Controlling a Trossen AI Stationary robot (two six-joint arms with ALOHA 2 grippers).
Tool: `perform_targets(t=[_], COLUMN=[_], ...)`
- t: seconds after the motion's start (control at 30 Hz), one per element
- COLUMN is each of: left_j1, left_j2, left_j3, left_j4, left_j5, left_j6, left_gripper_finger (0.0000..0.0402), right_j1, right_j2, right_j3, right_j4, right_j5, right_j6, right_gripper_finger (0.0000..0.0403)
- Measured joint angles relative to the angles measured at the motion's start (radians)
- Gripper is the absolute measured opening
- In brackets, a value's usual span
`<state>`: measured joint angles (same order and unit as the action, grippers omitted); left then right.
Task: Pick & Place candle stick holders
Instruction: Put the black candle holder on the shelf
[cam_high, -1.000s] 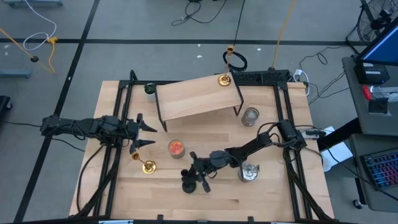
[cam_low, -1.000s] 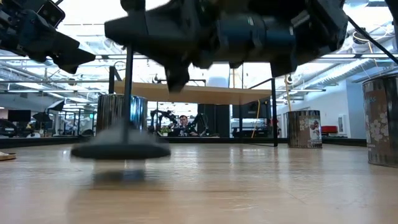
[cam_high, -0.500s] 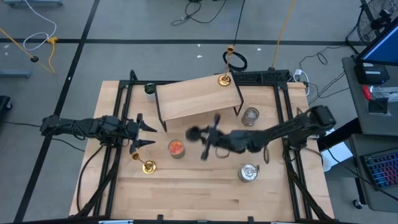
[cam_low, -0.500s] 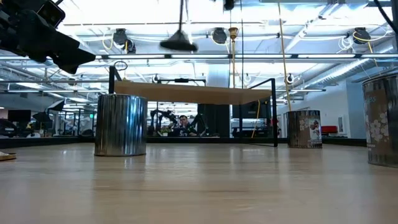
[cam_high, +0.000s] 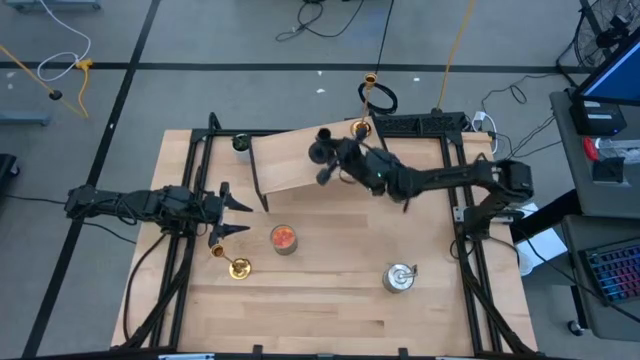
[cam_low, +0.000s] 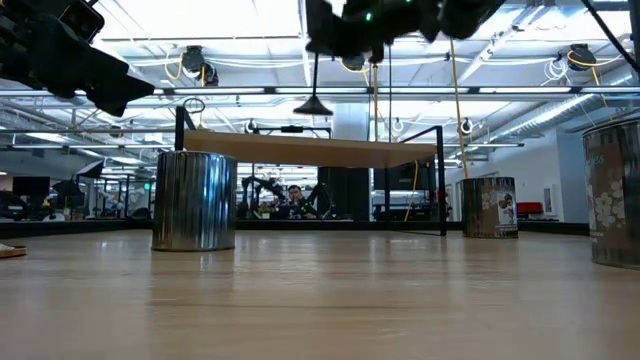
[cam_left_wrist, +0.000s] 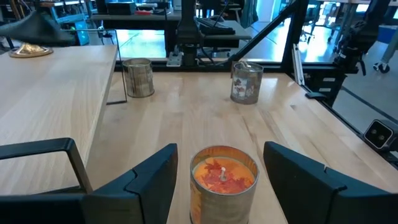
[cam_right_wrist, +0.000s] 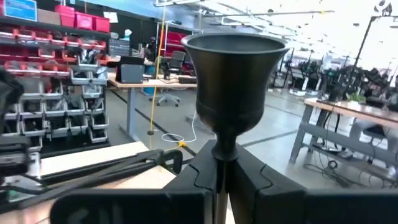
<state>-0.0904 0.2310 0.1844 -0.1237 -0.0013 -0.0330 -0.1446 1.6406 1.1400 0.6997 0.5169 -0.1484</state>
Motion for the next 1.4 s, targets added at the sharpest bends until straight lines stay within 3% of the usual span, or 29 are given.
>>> perform_targets(t=[0.27,0.43,1.07,1.4], left_j1=[0.0,0.0,0.0,0.0], left_j2=[0.0,0.0,0.0,0.0], left_j3=[0.0,0.0,0.0,0.0], left_j4=[0.0,0.0,-0.007,-0.007], left_j5=[0.0,0.001,0.001,0.001], left_j6=[0.004,0.026,0.03,0.029], left_gripper_finger=[0.0246,0.0246,0.0246,0.0246], right_j1=[-0.103,-0.132,-0.19,-0.19], right_j2=[0.098,0.148,0.178,0.18], right_j3=[0.0,0.0,0.001,0.001], right_j4=[0.088,0.163,0.181,0.17], right_j5=[-0.026,-0.106,-0.074,-0.073], right_j6=[0.073,0.125,0.185,0.156], right_gripper_finger=[0.0011,0.0011,0.0015,0.0066])
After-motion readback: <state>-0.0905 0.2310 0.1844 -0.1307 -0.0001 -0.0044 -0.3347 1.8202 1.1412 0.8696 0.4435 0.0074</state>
